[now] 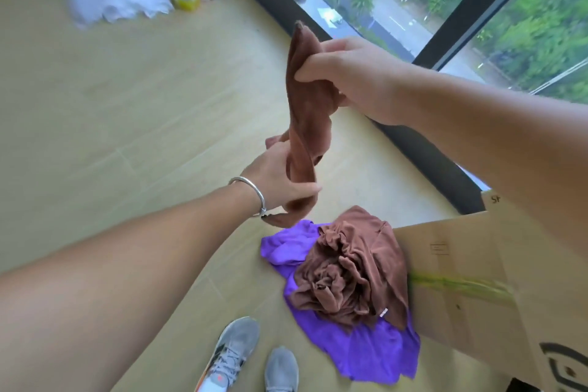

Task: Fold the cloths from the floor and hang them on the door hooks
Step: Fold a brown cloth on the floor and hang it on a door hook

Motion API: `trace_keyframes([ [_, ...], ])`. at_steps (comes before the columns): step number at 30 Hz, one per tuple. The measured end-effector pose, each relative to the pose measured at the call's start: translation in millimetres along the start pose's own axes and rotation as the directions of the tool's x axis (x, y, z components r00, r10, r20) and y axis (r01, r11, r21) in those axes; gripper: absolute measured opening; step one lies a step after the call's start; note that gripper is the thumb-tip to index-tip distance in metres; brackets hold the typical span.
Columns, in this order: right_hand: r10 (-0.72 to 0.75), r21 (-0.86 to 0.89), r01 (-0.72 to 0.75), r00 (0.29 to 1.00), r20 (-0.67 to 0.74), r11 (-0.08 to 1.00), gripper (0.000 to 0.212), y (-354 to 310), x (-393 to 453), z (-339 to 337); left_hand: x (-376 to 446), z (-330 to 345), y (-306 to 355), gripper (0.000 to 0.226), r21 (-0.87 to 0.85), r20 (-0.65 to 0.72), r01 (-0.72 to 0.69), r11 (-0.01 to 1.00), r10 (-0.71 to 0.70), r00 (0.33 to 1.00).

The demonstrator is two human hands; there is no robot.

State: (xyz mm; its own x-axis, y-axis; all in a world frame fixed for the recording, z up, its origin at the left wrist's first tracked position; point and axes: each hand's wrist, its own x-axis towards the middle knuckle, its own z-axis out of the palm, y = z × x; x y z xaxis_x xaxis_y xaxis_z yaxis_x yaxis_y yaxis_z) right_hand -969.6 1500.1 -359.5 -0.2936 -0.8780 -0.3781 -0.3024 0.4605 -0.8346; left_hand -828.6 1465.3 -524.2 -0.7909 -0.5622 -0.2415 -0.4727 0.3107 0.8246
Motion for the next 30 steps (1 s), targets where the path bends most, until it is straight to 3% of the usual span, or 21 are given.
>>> trace_keyframes([
  [3,-0.052,-0.115,0.05,0.999,-0.016,0.992,0.017,-23.9,-5.0,21.6,-33.2,-25.0,0.1,0.053,0.029,-0.183,-0.003,1.0,0.008,0.983],
  [5,-0.066,-0.14,0.057,0.996,-0.061,0.989,0.021,-35.5,-4.1,40.0,-63.3,-39.5,-4.7,0.064,0.021,-0.41,0.075,0.997,-0.059,0.91],
  [7,-0.049,-0.114,0.038,0.994,-0.094,0.993,0.024,-45.8,-1.8,62.4,-96.5,-51.3,-12.3,0.054,-0.022,-0.588,0.119,0.993,-0.109,0.802],
  [8,-0.04,-0.106,0.03,0.995,-0.095,0.994,0.025,-50.9,-1.1,75.5,-111.9,-55.9,-18.1,0.044,-0.051,-0.616,0.112,0.992,-0.119,0.779],
  [11,-0.045,-0.083,0.039,0.996,-0.073,0.996,0.021,-65.4,-0.6,119.1,-148.3,-65.7,-40.4,0.028,-0.086,-0.564,0.074,0.994,-0.11,0.818],
  [15,-0.087,-0.015,0.087,0.996,0.015,0.996,0.014,-77.2,-1.6,181.1,-172.8,-91.1,-77.0,0.053,-0.166,-0.523,0.121,0.979,-0.192,0.83],
  [20,-0.115,-0.012,0.122,0.963,0.242,0.992,0.012,-84.7,-7.6,255.7,-206.3,-133.9,-117.5,0.061,-0.256,-0.424,0.078,0.964,-0.185,0.887],
  [25,-0.203,-0.21,0.281,0.922,0.33,0.936,0.012,-103.3,-12.4,314.4,-254.9,-166.0,-160.1,0.073,-0.335,-0.366,0.12,0.935,-0.246,0.898],
  [30,-0.296,-0.525,0.495,0.858,0.419,0.693,0.009,-132.3,-11.1,358.1,-302.5,-198.0,-204.2,0.034,-0.109,-0.273,0.246,0.963,-0.266,0.924],
])
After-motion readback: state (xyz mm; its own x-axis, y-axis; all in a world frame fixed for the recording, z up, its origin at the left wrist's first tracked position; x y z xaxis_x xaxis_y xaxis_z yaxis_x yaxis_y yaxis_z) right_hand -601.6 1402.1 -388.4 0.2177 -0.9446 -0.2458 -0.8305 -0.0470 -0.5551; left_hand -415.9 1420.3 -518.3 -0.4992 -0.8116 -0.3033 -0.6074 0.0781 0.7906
